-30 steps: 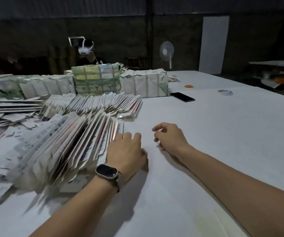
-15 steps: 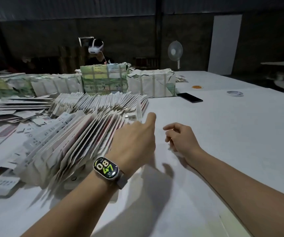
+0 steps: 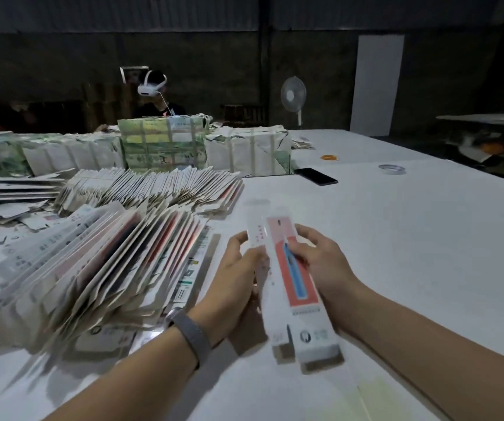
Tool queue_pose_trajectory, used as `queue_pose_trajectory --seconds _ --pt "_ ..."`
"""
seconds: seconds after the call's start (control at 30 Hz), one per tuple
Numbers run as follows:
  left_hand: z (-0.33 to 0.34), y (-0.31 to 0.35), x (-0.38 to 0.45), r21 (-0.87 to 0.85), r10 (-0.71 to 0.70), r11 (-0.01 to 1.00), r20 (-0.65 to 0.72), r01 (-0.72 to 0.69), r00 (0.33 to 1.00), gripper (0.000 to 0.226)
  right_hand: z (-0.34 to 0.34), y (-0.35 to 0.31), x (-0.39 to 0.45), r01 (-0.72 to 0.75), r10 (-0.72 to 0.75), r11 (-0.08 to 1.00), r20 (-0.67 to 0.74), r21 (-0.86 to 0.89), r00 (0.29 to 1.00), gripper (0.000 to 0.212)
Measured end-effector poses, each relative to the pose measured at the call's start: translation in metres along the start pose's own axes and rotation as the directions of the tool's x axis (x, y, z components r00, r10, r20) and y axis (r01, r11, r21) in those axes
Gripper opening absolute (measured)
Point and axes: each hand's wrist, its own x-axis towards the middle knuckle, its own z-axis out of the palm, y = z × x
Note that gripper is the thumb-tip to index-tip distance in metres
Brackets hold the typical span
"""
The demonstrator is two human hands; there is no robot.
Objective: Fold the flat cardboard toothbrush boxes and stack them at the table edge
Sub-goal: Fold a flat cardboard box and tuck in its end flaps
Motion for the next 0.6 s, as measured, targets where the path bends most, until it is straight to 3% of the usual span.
queue_pose_trajectory --seconds 0.17,0.3,0.37,0.47,0.6 --pt "0.006 0.0 -0.005 -0.064 -0.023 0.998 -0.017 0.021 1.0 0.027 0.015 0.017 -0.003 0.159 -0.166 0.967 -0.02 -0.199 0.986 0.026" --pt "0.013 0.005 -0.01 -0.228 -0.155 0.958 0.1 0.174 0.983 0.061 0.016 0.023 0.0 0.22 -0.25 0.908 -0.042 -0.356 0.967 0.038" --pt "0.016 0.008 -0.009 -0.292 -0.155 0.935 0.169 0.2 0.973 0.067 0.017 0.026 0.0 0.241 -0.271 0.908 -0.043 -0.342 0.962 0.037" --pt "0.009 0.009 -0.006 -0.248 -0.122 0.952 0.22 0.177 0.968 0.066 0.021 0.028 -0.001 0.275 -0.291 0.916 -0.011 -0.291 0.957 0.027" --pt "0.005 0.014 -0.001 -0.301 -0.133 0.923 0.329 0.238 0.935 0.061 0.021 0.028 -0.004 0.318 -0.313 0.926 0.056 -0.206 0.948 0.036"
